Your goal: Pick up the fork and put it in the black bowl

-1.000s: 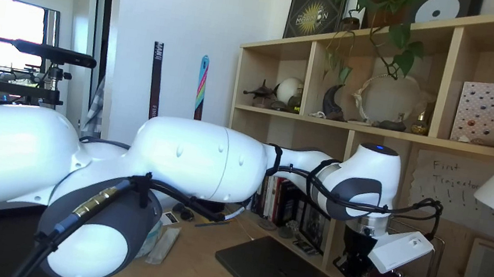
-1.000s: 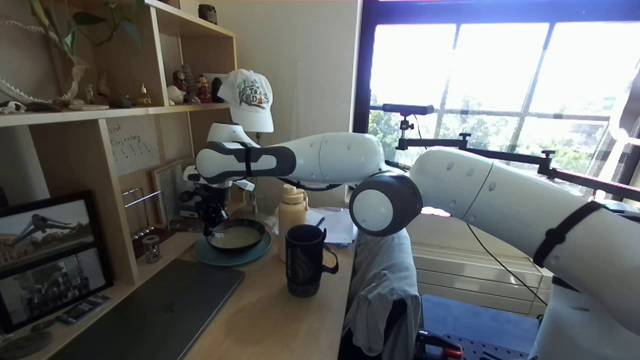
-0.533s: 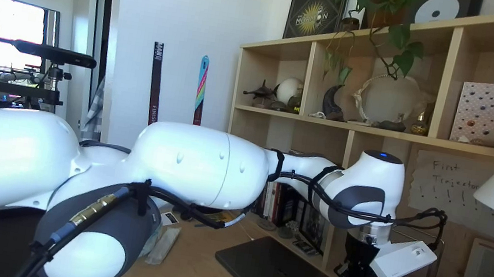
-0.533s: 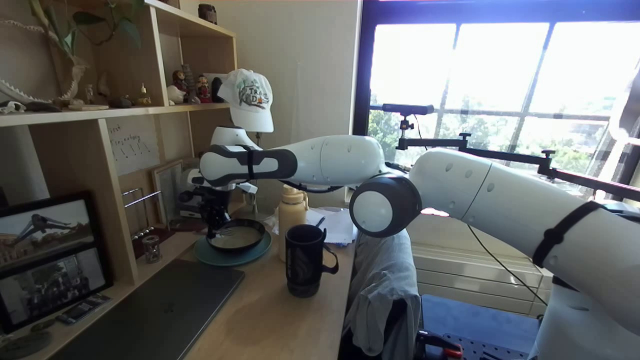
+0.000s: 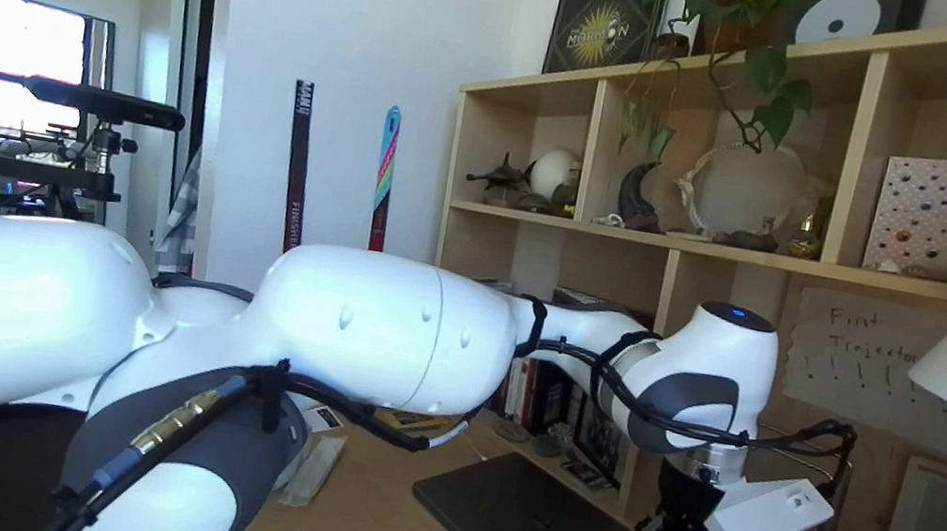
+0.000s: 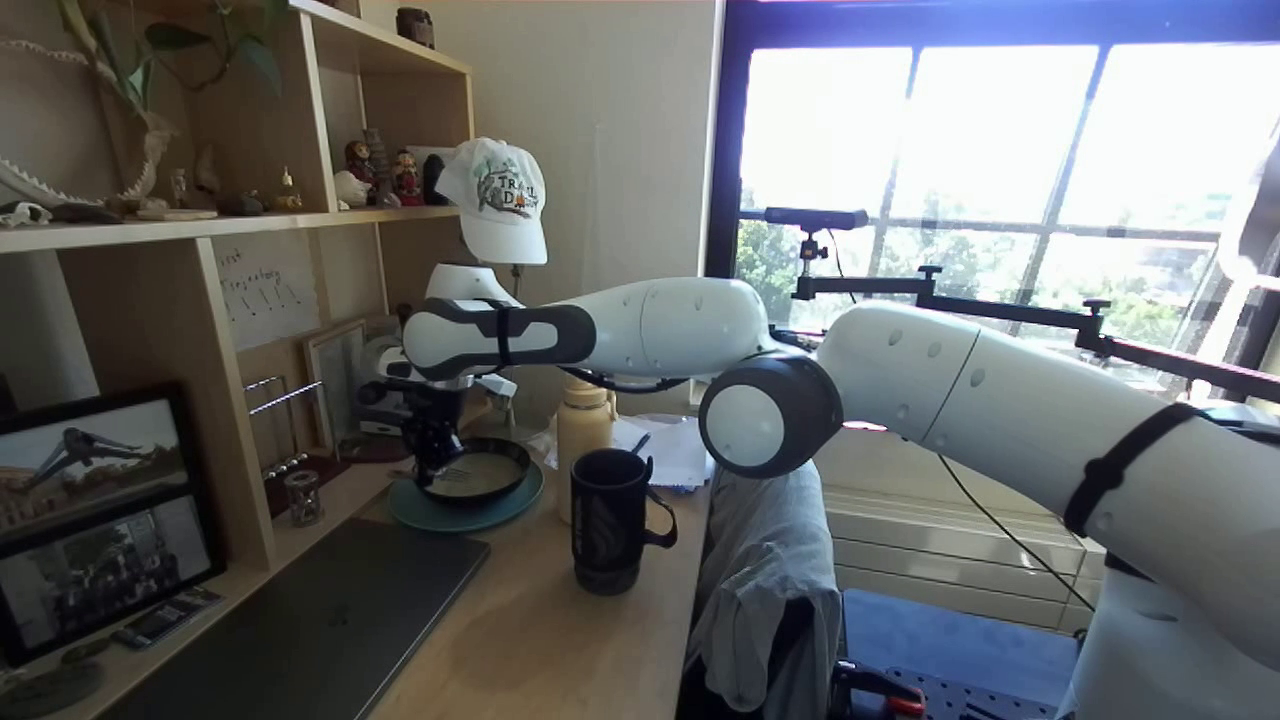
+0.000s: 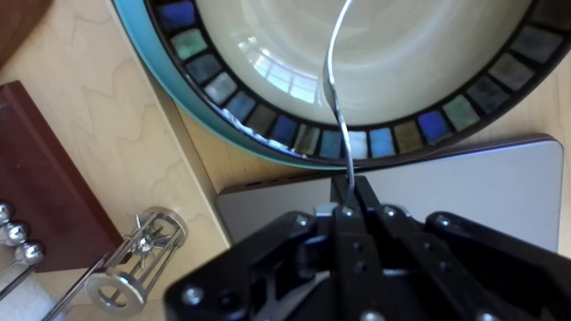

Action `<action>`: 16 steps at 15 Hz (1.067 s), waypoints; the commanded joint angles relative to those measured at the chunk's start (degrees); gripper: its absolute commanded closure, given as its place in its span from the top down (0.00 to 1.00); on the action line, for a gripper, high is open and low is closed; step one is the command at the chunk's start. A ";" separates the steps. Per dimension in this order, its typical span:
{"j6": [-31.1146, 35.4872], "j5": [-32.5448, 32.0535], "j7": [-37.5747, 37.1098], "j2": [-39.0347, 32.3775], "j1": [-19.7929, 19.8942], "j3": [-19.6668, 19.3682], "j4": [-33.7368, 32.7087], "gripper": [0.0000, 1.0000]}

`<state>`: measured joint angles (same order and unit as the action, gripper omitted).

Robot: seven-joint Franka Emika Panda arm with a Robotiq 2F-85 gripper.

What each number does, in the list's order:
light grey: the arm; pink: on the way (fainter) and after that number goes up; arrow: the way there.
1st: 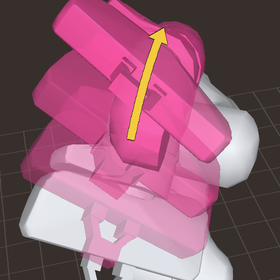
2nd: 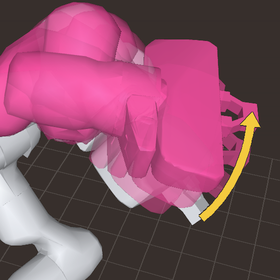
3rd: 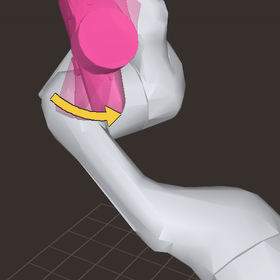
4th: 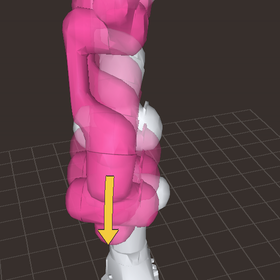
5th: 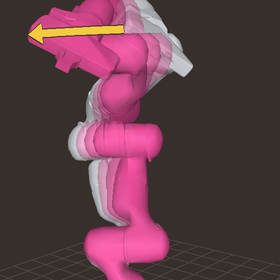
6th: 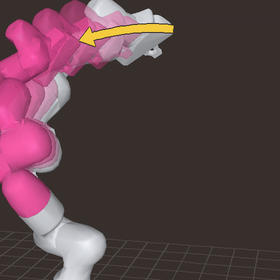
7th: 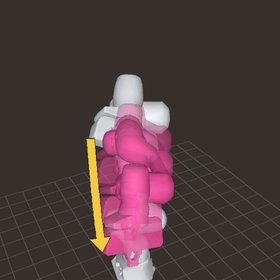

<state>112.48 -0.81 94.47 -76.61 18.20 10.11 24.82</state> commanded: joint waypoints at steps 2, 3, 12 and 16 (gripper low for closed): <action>0.06 0.67 0.15 0.20 0.61 0.61 0.93 0.03; -0.01 0.61 0.09 0.11 0.61 0.54 0.93 0.03; -0.17 0.35 -0.68 -0.28 0.63 0.22 0.85 0.30; -0.17 0.28 -0.80 -0.12 0.64 0.15 0.75 0.58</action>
<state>112.46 -0.81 94.18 -77.56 18.55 10.11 24.70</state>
